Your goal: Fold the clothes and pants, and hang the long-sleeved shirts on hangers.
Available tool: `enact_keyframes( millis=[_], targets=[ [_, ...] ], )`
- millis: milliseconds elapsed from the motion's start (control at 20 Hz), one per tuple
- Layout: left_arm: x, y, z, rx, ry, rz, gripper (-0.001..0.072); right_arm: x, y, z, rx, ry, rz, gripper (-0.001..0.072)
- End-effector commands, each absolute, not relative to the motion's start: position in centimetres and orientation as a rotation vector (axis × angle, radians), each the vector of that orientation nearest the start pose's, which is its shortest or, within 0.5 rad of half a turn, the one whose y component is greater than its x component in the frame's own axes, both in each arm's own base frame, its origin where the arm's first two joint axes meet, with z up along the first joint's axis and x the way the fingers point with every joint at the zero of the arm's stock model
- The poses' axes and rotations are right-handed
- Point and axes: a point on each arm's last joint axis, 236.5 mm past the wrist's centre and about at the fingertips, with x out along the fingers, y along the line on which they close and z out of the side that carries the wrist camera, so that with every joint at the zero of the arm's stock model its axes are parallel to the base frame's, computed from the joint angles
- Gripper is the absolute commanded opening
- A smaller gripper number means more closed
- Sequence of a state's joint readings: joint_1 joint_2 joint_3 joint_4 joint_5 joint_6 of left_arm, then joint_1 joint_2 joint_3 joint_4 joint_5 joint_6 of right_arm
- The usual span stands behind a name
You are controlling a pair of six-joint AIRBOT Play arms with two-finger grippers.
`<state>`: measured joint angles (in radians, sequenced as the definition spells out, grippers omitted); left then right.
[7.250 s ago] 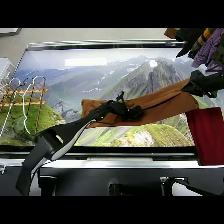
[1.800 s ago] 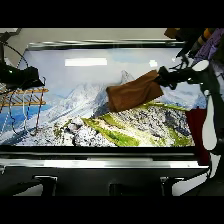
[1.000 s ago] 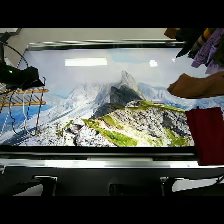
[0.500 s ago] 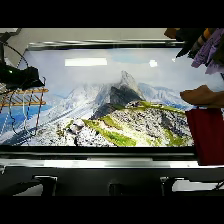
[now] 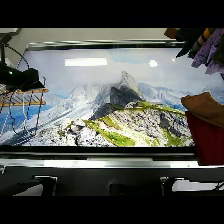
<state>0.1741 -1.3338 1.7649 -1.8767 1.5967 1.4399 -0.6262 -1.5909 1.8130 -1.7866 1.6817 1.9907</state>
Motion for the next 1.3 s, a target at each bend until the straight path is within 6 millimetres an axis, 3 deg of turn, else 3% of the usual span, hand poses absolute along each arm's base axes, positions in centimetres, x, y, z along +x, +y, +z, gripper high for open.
enact_keyframes(
  millis=[0, 650, 850, 1150, 1200, 1250],
  targets=[
    [39.8, -0.2, 18.0, -0.387, 1.147, -0.046, 0.0014, 25.9, -28.2, 5.5, 0.555, 1.520, -1.089, 0.0029],
    [39.8, -0.2, 18.0, -0.387, 1.146, -0.046, 0.0014, 18.9, -27.0, 0.9, 0.414, 1.835, -1.159, 0.0029],
    [39.8, -0.2, 18.0, -0.387, 1.146, -0.046, 0.0014, 17.6, -26.9, 0.3, 0.377, 1.881, -1.179, 0.0029],
    [39.9, -0.2, 18.1, -0.387, 1.145, -0.046, 0.0014, 17.3, -26.8, -0.3, 0.365, 1.887, -1.168, 0.0032],
    [39.9, -0.2, 18.1, -0.387, 1.145, -0.046, 0.0014, 17.2, -26.8, -0.3, 0.366, 1.890, -1.168, 0.0066],
    [39.9, -0.2, 18.1, -0.387, 1.146, -0.046, 0.0015, 17.0, -26.9, -0.1, 0.357, 1.897, -1.178, 0.0172]
  ],
)
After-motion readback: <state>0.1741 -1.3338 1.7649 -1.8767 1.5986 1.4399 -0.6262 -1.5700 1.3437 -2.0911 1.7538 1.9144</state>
